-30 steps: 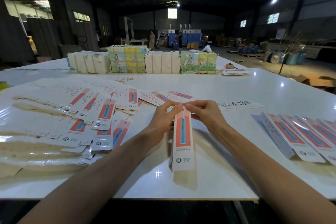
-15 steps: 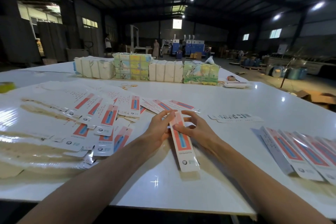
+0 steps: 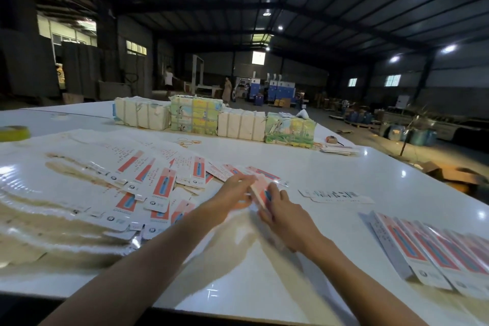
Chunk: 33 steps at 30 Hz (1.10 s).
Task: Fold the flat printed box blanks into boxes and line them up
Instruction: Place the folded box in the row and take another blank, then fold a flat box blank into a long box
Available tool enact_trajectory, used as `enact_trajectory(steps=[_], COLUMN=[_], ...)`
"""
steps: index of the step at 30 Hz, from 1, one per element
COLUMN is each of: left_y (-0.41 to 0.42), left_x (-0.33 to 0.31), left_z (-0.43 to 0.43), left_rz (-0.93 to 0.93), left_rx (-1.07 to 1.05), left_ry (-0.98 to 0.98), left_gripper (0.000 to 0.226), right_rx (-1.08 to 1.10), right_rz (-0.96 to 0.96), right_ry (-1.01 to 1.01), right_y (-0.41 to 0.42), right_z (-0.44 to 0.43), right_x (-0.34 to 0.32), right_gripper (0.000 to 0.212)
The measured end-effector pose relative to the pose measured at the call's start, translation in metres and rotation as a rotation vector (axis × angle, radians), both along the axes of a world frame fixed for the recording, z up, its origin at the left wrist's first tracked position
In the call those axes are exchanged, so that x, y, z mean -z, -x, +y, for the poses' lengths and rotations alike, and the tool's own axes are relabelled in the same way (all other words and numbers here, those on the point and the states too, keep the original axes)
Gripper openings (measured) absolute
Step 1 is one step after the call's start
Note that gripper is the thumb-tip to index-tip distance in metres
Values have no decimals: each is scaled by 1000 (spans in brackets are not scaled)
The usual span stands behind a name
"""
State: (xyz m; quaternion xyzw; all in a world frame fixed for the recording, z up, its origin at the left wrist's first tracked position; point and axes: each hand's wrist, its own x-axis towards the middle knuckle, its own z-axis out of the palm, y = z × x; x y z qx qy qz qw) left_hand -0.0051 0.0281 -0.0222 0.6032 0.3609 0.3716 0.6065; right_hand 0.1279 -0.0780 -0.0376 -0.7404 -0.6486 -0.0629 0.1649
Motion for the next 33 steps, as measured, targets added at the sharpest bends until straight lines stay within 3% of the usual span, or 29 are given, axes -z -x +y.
enact_trajectory(steps=[3,5,9,11,15,20,25,30,33], left_y=[30,60,111,123,129,129,120,88,56], left_x=[-14,-23,-19,-9,-1,-15,-23,-28,-33], left_z=[20,34,54,56,62,71,73,55,33], left_rz=[663,1027,1551,1629,1560,1319,1216,780,474], left_rx=[-123,-238,-418,-445,-493,-423,-406,-344,-186], left_ry=[-470,-639,-608,-588,-642,-426,-281,-371,-320], left_gripper=[40,45,42,46,50,118,137,124,130], right_rx=[159,273,472,559,632,748,658,194,-37], right_rz=[55,20,-157,-315,-461,-539,-499,-144,353], right_ry=[-20,-5,115,152,140,177,79,-130,-177], right_y=[-39,-71,-119,-131,-144,-156,-130,-78,-40], right_z=[-16,-31,-67,-79,-97,-112,-85,-24,8], right_x=[-4,-4,15,21,13,14,8,-9,-17], right_gripper=[37,39,45,42,35,34,45,42,42])
